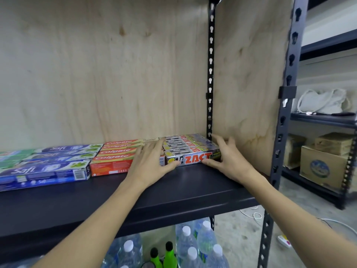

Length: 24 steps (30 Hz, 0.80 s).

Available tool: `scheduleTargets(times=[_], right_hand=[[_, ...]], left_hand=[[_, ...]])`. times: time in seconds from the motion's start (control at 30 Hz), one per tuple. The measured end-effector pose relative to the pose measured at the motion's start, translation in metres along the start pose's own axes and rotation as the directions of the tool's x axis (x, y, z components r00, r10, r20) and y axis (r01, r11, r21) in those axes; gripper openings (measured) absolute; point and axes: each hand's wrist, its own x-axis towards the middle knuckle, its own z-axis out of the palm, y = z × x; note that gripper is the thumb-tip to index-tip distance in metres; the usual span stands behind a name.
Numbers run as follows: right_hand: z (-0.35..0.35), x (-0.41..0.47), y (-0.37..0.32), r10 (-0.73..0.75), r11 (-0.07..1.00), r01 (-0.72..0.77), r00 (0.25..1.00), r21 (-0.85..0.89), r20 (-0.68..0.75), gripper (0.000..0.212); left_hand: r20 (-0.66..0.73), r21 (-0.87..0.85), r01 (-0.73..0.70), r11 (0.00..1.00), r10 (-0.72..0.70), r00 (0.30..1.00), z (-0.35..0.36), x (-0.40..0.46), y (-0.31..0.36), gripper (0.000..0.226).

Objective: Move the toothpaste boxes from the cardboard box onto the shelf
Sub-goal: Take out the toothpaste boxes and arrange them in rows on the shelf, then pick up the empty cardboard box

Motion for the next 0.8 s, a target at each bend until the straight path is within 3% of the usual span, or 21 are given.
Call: scheduleTargets(times=[0.1, 0.3, 0.4, 0.5, 0.63, 0.8], right_hand=[[-0.003, -0.020, -0.011, -0.004, 1.000, 0.004, 1.000, 0.026, -0.016, 0.090], [0.007, -0.086, -0.038, -0.048, 0.979, 0.082, 0.982, 0.188, -0.180, 0.074], [0.024, -0.130, -0.063, -0.082, 0.948, 0.159, 0.959, 0.276, -0.271, 0.067], [0.060, -0.188, -0.084, -0.098, 0.911, 0.210, 0.946, 0.355, -0.309, 0.059], [0.128, -0.282, -0.085, -0.088, 0.911, 0.142, 0.984, 0.388, -0.156, 0.059], [0.220, -0.385, -0.051, 0.089, 0.906, -0.118, 0.992, 0.408, 0.087, 0.068]], left_hand=[[-0.050, -0.031, -0.028, 0.999, 0.027, 0.998, -0.011, -0.018, 0.003, 0.087], [-0.085, -0.046, -0.102, 0.994, 0.098, 0.992, -0.036, -0.064, 0.005, 0.077], [-0.078, -0.092, -0.145, 0.985, 0.138, 0.987, -0.042, -0.114, 0.014, 0.064], [-0.069, -0.058, -0.255, 0.965, 0.251, 0.966, -0.033, -0.189, 0.010, 0.065], [-0.100, -0.212, -0.050, 0.976, 0.029, 0.995, -0.016, -0.297, -0.019, 0.063], [0.062, -0.212, 0.266, 0.940, -0.259, 0.964, 0.019, -0.422, -0.072, 0.064]])
